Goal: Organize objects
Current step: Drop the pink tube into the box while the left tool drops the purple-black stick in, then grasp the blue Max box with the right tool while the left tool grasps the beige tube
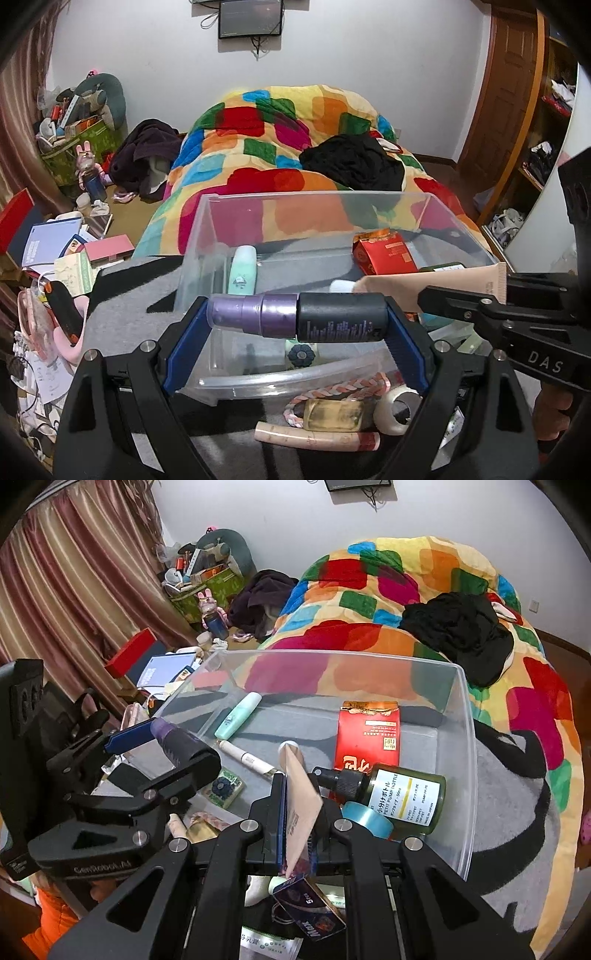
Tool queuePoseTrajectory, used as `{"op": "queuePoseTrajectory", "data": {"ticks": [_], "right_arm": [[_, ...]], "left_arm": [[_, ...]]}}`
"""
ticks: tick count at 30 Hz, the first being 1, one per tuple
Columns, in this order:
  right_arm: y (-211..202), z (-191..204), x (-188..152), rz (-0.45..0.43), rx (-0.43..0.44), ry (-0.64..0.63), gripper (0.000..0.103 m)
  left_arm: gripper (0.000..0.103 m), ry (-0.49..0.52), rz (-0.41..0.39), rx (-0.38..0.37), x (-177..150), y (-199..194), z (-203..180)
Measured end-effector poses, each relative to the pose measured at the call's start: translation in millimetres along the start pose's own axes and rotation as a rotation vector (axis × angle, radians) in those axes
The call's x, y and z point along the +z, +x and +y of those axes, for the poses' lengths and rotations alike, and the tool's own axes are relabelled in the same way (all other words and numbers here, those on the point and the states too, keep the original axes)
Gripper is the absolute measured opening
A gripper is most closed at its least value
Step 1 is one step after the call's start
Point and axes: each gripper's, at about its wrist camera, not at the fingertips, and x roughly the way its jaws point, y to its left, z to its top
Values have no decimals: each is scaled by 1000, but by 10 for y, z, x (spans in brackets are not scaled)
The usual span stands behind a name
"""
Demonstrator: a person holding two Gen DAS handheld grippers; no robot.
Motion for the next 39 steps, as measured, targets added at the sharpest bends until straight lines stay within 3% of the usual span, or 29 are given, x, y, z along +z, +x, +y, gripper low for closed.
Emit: {"op": "queuePoseTrajectory", "data": {"ticks": [6, 9, 14, 28, 33, 39], "right_arm": [[-58, 40, -23, -13, -51, -25, 10], [-117, 35, -39, -22, -77, -33, 17], [-241, 8, -84, -53, -109, -37, 39], [-749, 207, -327, -179, -182, -130, 60], [-764, 242, -496, -164, -169, -153, 60], [-559, 156, -720, -76, -171, -147, 60]], "left_arm": [[90, -16, 17, -23, -12, 3, 6], [91, -11, 15, -27, -16, -25, -2], [94, 1, 4, -30, -30, -96, -57], [100, 17, -54, -26, -193, -496, -65], [100, 21, 4, -31, -408, -444, -10], [100, 55, 117, -45, -660, -203, 20]]}}
